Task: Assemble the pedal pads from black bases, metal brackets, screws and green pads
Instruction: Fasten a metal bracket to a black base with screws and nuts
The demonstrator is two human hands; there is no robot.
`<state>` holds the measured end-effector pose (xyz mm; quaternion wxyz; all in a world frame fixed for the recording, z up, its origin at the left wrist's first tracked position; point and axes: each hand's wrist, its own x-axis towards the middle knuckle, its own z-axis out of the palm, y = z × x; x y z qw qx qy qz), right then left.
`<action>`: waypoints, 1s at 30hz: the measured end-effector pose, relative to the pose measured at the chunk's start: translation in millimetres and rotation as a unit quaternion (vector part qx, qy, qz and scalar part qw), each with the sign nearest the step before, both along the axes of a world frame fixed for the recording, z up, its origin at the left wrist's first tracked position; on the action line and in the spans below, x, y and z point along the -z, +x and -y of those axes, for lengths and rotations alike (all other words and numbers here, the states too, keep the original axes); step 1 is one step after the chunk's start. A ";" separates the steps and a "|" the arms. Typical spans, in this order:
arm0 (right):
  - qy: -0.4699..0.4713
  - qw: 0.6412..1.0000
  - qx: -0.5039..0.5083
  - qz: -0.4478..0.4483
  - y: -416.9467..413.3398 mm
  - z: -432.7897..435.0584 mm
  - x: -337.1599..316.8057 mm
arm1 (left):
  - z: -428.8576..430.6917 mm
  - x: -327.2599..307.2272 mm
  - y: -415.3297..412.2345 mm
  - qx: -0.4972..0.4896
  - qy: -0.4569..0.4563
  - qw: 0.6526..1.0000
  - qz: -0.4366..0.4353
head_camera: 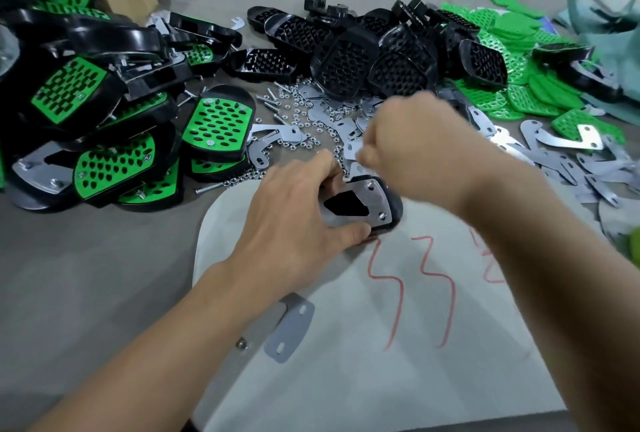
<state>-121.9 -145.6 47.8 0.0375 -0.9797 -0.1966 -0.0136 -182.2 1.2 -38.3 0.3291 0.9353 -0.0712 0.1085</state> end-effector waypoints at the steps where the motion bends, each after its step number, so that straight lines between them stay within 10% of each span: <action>1: 0.043 0.999 0.014 0.016 15.0 0.6 -1.3 | -0.2 0.6 0.1 -0.002 -0.006 1.000 -0.003; 7: 0.007 0.997 -0.043 -0.057 77.2 -44.8 28.1 | -1.4 0.9 -1.0 -0.006 -0.020 0.999 0.025; 21: 0.020 0.995 -0.040 0.089 57.8 -59.3 33.0 | -0.2 -2.3 -2.3 0.007 -0.024 0.998 0.050; 30: 0.201 0.975 0.044 -0.085 -30.0 37.5 9.4 | 3.6 -5.5 -5.7 0.007 -0.019 0.999 0.045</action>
